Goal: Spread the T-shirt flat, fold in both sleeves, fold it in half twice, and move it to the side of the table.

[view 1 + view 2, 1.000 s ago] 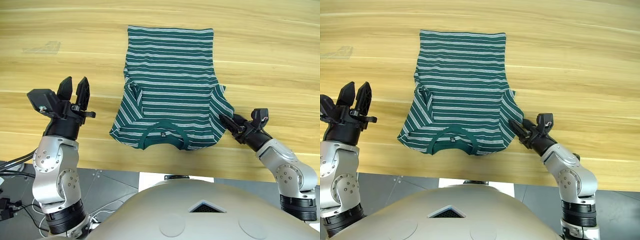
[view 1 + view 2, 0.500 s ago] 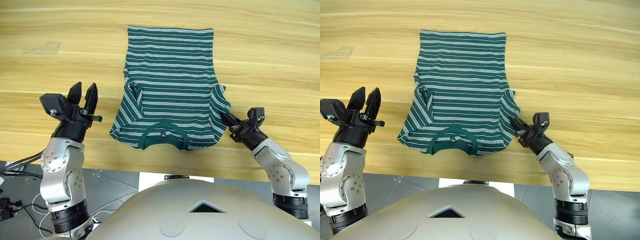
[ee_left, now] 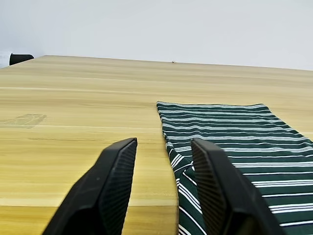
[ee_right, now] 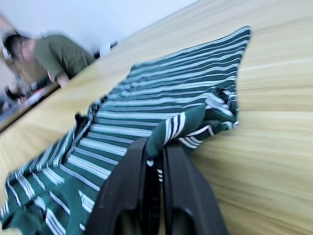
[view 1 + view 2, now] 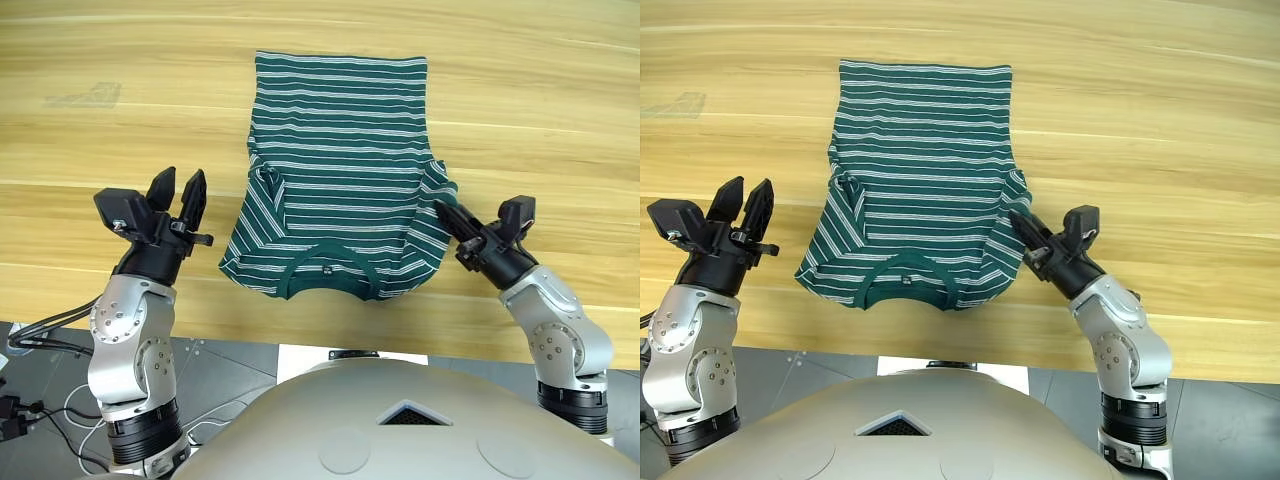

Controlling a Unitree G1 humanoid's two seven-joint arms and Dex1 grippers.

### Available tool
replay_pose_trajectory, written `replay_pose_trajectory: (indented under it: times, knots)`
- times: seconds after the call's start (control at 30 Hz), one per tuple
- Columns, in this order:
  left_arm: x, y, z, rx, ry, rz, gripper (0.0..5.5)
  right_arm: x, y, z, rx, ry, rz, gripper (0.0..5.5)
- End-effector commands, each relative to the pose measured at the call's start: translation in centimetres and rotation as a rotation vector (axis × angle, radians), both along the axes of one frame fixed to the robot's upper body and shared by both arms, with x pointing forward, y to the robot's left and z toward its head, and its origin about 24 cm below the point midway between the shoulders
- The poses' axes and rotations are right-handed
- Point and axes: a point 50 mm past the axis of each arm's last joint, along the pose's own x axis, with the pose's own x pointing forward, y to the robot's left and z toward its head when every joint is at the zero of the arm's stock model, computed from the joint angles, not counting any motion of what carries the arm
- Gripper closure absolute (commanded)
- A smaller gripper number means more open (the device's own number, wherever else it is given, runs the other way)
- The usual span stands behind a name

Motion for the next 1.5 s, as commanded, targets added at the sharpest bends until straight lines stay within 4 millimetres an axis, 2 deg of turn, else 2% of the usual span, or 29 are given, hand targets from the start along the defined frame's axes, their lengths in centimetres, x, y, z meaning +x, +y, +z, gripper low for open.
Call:
replay_pose_trajectory:
  times: [0.03,0.27,0.5,0.77,0.93,1.1,1.23,1.5]
  knots:
    - [-0.1,-0.3,-0.1,0.007,0.002,-0.007,3.42,-0.6,0.7,-0.5,-0.18,-0.051,0.088,5.11]
    - [-0.2,-0.8,-0.5,0.0,0.006,-0.014,3.42,-0.2,1.4,-0.8,-0.314,-0.145,0.145,5.11]
    - [-0.3,-1.3,-0.8,-0.007,0.009,-0.025,3.42,0.2,2.4,0.0,-0.298,-0.22,0.166,5.11]
    - [-0.4,-1.8,-0.9,-0.005,0.02,-0.05,3.42,0.3,2.4,-1.5,-0.421,-0.189,0.188,5.11]
    - [-0.4,-2.2,-1.0,-0.002,0.028,-0.066,3.42,0.5,2.5,-1.7,-0.488,-0.209,0.198,5.11]
    - [-0.3,-2.6,-1.3,-0.006,0.034,-0.078,3.42,0.8,2.9,-1.1,-0.379,-0.208,0.173,5.11]
    - [-0.3,-2.7,-1.4,-0.008,0.035,-0.082,3.42,0.6,3.3,-0.4,-0.275,-0.195,0.199,4.47]
    - [-0.4,-3.0,-1.5,-0.012,0.037,-0.087,3.42,-0.5,4.5,-0.9,-0.238,-0.144,0.264,3.17]
